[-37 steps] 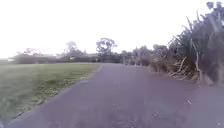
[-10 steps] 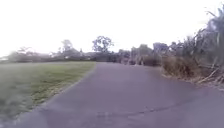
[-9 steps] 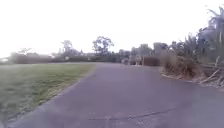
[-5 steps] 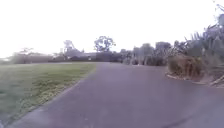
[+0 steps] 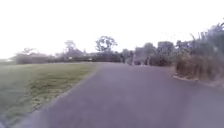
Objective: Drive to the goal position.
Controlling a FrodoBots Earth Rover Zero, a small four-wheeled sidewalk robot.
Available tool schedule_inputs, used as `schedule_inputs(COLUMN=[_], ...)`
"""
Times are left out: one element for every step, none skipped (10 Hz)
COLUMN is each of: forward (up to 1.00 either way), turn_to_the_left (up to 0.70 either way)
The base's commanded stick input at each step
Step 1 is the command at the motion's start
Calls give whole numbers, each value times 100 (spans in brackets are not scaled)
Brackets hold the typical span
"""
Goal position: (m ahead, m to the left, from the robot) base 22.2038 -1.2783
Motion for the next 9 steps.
schedule_inputs(forward=[70,70,70,70,70,70,70,70,70], turn_to_the_left=[-35,-35,-35,-35,-35,-35,-35,0,0])
